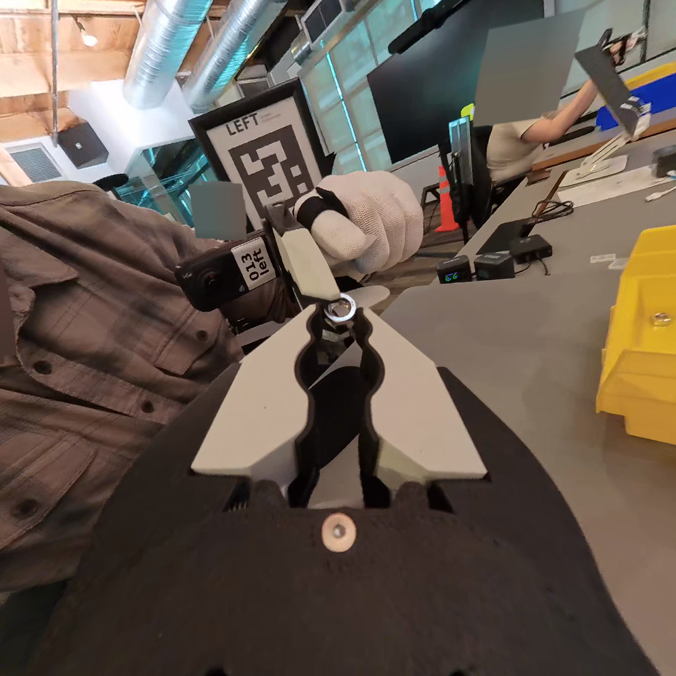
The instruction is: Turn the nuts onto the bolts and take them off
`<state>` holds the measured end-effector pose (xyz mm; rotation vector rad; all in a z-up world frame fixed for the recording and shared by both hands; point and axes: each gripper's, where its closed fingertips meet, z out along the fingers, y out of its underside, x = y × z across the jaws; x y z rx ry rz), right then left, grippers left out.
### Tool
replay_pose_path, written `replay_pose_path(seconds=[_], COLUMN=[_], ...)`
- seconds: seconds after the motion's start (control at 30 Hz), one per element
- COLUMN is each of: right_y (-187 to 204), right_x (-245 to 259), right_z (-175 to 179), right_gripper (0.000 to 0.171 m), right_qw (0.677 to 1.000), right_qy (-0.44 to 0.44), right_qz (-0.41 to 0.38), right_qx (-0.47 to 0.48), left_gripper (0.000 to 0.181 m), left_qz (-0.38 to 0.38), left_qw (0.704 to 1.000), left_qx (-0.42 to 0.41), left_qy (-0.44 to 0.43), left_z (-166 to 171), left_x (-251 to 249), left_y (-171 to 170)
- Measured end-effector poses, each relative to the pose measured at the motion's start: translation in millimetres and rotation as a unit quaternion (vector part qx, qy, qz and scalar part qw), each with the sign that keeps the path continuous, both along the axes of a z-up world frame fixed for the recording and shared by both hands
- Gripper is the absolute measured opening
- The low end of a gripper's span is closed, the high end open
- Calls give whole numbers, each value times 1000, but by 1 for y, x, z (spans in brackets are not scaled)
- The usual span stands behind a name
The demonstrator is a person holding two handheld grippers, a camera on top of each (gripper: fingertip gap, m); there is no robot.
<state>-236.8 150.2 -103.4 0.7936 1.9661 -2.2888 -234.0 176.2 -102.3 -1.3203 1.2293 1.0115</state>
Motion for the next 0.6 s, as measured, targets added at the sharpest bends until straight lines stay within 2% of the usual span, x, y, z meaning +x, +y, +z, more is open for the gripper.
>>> replay_pose_path(seconds=[0.17,0.37,0.6], right_y=[3,5,-2], right_x=[0,-14,-13], right_z=[8,32,31], right_gripper=[16,16,17], right_qw=[1000,994,990], right_qy=[18,55,97], right_qz=[-8,-64,-98], right_qx=[-19,-68,5], left_gripper=[14,9,8], left_qz=[14,55,21], left_qw=[999,989,995], left_qx=[46,134,85], left_qy=[-8,-43,-43], left_z=[10,35,32], left_x=[0,-13,-10], left_y=[3,2,-5])
